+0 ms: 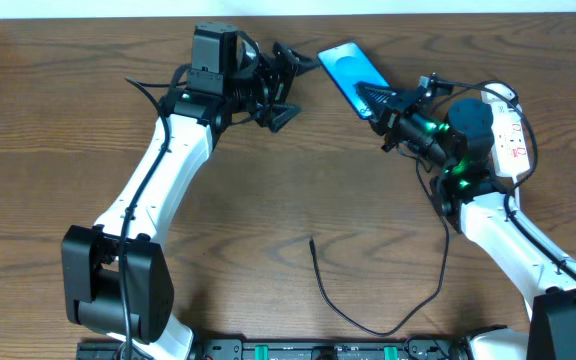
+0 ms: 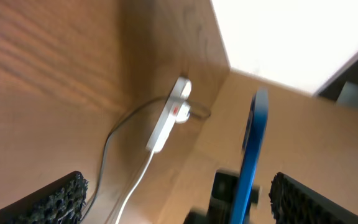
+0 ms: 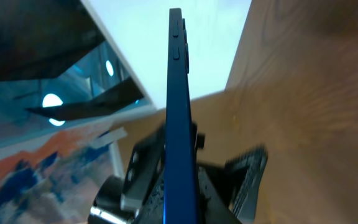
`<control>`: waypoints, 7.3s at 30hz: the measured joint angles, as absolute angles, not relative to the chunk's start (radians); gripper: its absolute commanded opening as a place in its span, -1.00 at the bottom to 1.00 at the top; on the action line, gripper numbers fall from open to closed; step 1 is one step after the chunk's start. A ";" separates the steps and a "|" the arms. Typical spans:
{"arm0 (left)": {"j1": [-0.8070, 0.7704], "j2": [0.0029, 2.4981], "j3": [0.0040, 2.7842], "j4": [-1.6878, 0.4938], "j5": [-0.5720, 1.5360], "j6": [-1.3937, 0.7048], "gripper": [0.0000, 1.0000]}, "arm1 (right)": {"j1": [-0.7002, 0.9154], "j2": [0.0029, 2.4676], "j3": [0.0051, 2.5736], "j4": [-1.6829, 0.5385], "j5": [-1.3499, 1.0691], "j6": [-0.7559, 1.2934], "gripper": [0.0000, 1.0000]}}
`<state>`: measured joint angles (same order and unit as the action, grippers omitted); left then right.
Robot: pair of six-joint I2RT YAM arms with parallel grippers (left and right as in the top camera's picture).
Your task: Plug charger to phone and switch on socket
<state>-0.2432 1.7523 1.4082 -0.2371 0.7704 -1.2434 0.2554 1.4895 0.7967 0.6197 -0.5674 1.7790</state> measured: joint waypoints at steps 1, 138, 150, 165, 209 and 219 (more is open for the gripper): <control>-0.244 1.753 1.408 -0.224 0.754 -1.260 0.86 | 0.262 1.489 0.797 0.625 -0.570 1.795 -0.97; -0.073 1.754 1.408 -0.061 1.201 -1.395 -0.85 | 0.363 1.497 0.797 0.662 -0.527 1.625 0.98; -0.073 1.754 1.408 -0.044 1.281 -1.283 -0.85 | 0.363 1.497 0.798 0.607 -0.524 1.338 0.99; -0.073 1.754 1.408 -0.044 1.286 -1.215 -0.85 | 0.363 1.497 0.798 0.530 -0.498 1.142 0.99; -0.073 1.754 1.408 -0.212 1.325 -0.879 -0.85 | 0.362 1.497 0.799 0.180 -0.502 0.793 0.69; -0.073 1.754 1.402 -0.659 1.000 -0.572 -0.87 | 0.362 1.497 1.028 -0.398 -0.406 0.572 0.96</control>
<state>-0.0734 1.7542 1.4025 -0.6586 0.9997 -0.5720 0.3622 1.4967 1.0275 -0.3977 -0.4065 0.5716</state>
